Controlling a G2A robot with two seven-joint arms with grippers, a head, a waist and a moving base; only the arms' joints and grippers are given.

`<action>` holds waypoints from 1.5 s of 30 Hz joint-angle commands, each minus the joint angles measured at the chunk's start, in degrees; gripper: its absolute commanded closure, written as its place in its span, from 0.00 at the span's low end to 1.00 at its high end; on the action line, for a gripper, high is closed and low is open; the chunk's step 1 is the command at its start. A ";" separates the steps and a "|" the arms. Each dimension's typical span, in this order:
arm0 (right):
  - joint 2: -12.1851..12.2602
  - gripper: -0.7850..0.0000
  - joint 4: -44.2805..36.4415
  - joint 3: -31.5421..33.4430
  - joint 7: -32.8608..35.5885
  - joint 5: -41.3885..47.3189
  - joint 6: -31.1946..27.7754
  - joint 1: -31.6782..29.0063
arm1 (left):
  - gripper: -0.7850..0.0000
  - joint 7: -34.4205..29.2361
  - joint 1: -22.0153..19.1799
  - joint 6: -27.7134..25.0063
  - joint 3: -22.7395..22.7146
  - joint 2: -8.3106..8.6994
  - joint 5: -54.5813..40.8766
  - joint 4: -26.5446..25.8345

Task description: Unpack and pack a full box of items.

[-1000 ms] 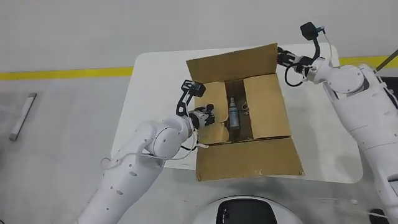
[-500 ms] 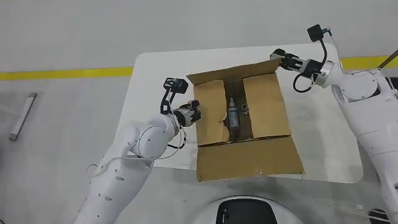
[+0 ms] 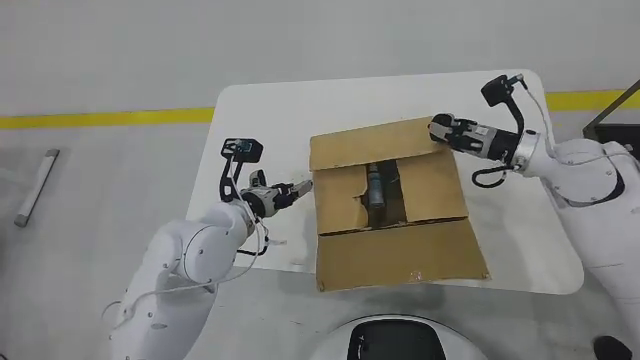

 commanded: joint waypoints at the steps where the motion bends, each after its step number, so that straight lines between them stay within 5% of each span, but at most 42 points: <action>1: 0.19 1.00 -2.23 0.13 -1.30 -2.45 0.09 -2.52 | 0.00 0.00 -0.02 -0.02 0.02 0.00 0.00 0.01; 8: 0.32 1.00 -5.08 -0.11 -5.31 -3.93 1.92 -6.71 | 0.00 0.68 0.25 -0.35 0.04 -0.02 0.11 0.01; 14: 0.44 1.00 -6.39 -0.53 -6.22 -4.18 2.59 -8.36 | 0.00 0.40 2.60 -7.25 0.97 0.58 8.45 -2.40; 23: 0.60 1.00 -7.05 -1.20 -6.32 -4.26 3.58 -8.39 | 0.00 2.16 15.86 -13.72 -1.17 2.33 27.18 -7.83; 33: 0.76 1.00 -7.46 -1.94 -6.52 -5.68 4.26 -7.65 | 0.00 2.16 15.86 -13.72 -1.17 2.33 27.18 -7.83; 39: 0.91 1.00 -6.69 -1.98 -6.34 -5.49 4.05 -7.18 | 0.00 3.84 17.56 -21.65 -0.63 2.77 35.19 -8.13; 45: 1.01 1.00 -6.24 -2.19 -6.44 -5.10 4.02 -7.01 | 0.00 4.92 23.75 -29.04 -1.52 3.59 41.86 -8.18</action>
